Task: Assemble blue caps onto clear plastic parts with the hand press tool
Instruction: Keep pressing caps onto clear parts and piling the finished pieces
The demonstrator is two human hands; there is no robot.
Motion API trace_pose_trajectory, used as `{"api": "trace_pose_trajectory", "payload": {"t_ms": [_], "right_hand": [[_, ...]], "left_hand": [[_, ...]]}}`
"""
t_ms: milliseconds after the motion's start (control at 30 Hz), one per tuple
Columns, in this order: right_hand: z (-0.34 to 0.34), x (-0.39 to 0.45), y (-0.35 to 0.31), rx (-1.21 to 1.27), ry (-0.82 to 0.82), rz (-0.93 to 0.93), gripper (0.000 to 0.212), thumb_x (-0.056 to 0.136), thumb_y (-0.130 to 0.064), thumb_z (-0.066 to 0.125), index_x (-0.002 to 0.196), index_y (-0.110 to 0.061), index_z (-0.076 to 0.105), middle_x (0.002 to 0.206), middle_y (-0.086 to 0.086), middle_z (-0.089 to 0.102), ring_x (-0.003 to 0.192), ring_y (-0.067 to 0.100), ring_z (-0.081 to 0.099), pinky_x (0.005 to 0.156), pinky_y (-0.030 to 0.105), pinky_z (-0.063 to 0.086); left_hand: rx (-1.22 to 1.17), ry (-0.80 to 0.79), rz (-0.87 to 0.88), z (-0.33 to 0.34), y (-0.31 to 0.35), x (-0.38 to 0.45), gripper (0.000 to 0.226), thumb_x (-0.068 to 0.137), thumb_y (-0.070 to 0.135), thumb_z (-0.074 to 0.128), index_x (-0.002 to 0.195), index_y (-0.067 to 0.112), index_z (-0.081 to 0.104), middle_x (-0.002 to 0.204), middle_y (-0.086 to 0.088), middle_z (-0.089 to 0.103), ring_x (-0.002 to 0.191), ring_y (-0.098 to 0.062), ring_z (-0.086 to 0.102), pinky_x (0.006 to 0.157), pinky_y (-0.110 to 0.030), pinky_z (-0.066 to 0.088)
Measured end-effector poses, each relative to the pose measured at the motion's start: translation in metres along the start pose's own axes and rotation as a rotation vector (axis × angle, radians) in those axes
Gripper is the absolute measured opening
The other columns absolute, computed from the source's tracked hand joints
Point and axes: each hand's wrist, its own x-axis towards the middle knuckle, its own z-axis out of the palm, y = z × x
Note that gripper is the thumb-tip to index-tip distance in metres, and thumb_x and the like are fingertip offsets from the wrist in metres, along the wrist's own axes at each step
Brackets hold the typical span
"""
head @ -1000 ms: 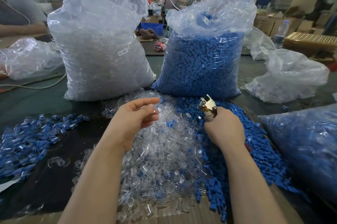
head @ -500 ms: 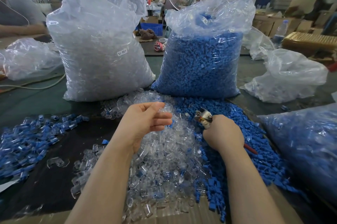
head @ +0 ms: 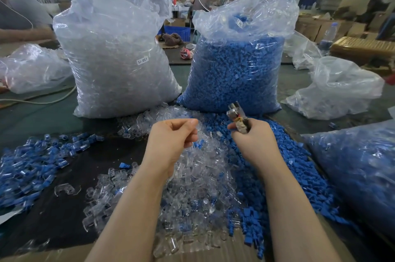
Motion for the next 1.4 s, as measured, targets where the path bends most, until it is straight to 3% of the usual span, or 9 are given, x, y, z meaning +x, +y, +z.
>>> {"api": "trace_pose_trajectory", "payload": {"t_ms": [267, 433, 600, 733, 867, 1067, 1167, 1267, 1400], "right_hand": [[0.001, -0.006, -0.014, 0.186, 0.058, -0.068, 0.016, 0.079, -0.017, 0.079, 0.078, -0.026, 0.065, 0.077, -0.008, 0.068, 0.078, 0.015, 0.064, 0.077, 0.038, 0.053], [0.002, -0.011, -0.021, 0.304, 0.017, -0.123, 0.02, 0.074, -0.016, 0.084, 0.075, -0.022, 0.065, 0.065, -0.015, 0.066, 0.063, -0.003, 0.059, 0.06, 0.01, 0.046], [0.003, -0.015, -0.025, 0.368, -0.024, -0.226, 0.015, 0.077, -0.01, 0.081, 0.079, -0.018, 0.068, 0.068, -0.017, 0.067, 0.064, -0.006, 0.059, 0.06, 0.006, 0.044], [0.008, -0.013, -0.024, 0.338, -0.014, -0.241, 0.018, 0.082, -0.01, 0.077, 0.079, -0.026, 0.069, 0.075, -0.013, 0.07, 0.069, -0.002, 0.063, 0.063, 0.01, 0.047], [0.014, -0.011, -0.02, 0.237, 0.049, -0.231, 0.02, 0.083, -0.019, 0.076, 0.073, -0.032, 0.064, 0.071, -0.019, 0.068, 0.068, 0.0, 0.062, 0.064, 0.02, 0.046], [0.017, -0.012, -0.021, 0.208, 0.094, -0.236, 0.015, 0.083, -0.026, 0.074, 0.074, -0.027, 0.063, 0.069, -0.007, 0.067, 0.066, 0.007, 0.061, 0.062, 0.028, 0.048], [0.018, -0.012, -0.022, 0.23, 0.082, -0.219, 0.013, 0.083, -0.025, 0.073, 0.074, -0.024, 0.063, 0.066, -0.006, 0.065, 0.061, 0.008, 0.057, 0.059, 0.032, 0.047], [0.017, -0.012, -0.023, 0.237, 0.061, -0.212, 0.011, 0.081, -0.025, 0.072, 0.076, -0.019, 0.065, 0.065, -0.006, 0.065, 0.057, 0.008, 0.053, 0.058, 0.035, 0.046], [0.017, -0.012, -0.024, 0.254, 0.023, -0.214, 0.009, 0.082, -0.024, 0.072, 0.077, -0.021, 0.066, 0.064, -0.01, 0.064, 0.056, 0.004, 0.051, 0.058, 0.034, 0.046]], "left_hand": [[-0.012, -0.082, -0.016, 0.011, 0.001, -0.007, 0.002, 0.086, 0.009, 0.073, 0.086, 0.012, 0.072, 0.071, -0.002, 0.075, 0.064, -0.008, 0.07, 0.055, -0.016, 0.051], [-0.024, -0.053, 0.004, 0.015, 0.001, -0.008, 0.005, 0.085, 0.009, 0.073, 0.083, 0.012, 0.071, 0.066, 0.0, 0.073, 0.064, -0.007, 0.069, 0.057, -0.016, 0.053], [-0.105, -0.009, 0.009, 0.017, 0.004, -0.012, 0.005, 0.084, 0.004, 0.072, 0.085, 0.009, 0.072, 0.068, -0.005, 0.074, 0.065, -0.01, 0.071, 0.059, -0.018, 0.056], [-0.138, 0.016, 0.02, 0.018, 0.006, -0.014, 0.007, 0.084, 0.002, 0.072, 0.084, 0.009, 0.072, 0.072, -0.006, 0.075, 0.068, -0.012, 0.073, 0.061, -0.018, 0.057], [-0.144, 0.026, 0.037, 0.018, 0.007, -0.015, 0.006, 0.082, 0.002, 0.073, 0.083, 0.009, 0.073, 0.073, -0.006, 0.075, 0.07, -0.013, 0.073, 0.062, -0.019, 0.057], [-0.087, 0.072, 0.125, 0.021, 0.009, -0.017, 0.009, 0.082, 0.004, 0.075, 0.081, 0.012, 0.075, 0.071, -0.006, 0.075, 0.071, -0.018, 0.073, 0.065, -0.023, 0.059], [-0.001, 0.097, 0.187, 0.024, 0.009, -0.018, 0.01, 0.08, 0.007, 0.077, 0.081, 0.016, 0.076, 0.071, -0.003, 0.075, 0.075, -0.022, 0.073, 0.072, -0.033, 0.061], [0.07, 0.119, 0.243, 0.024, 0.008, -0.018, 0.009, 0.079, 0.009, 0.079, 0.084, 0.016, 0.078, 0.074, 0.002, 0.075, 0.076, -0.016, 0.073, 0.078, -0.041, 0.061], [0.134, 0.157, 0.303, 0.023, 0.007, -0.018, 0.011, 0.078, 0.011, 0.08, 0.081, 0.021, 0.077, 0.073, 0.007, 0.074, 0.073, -0.008, 0.071, 0.076, -0.037, 0.06]]}}
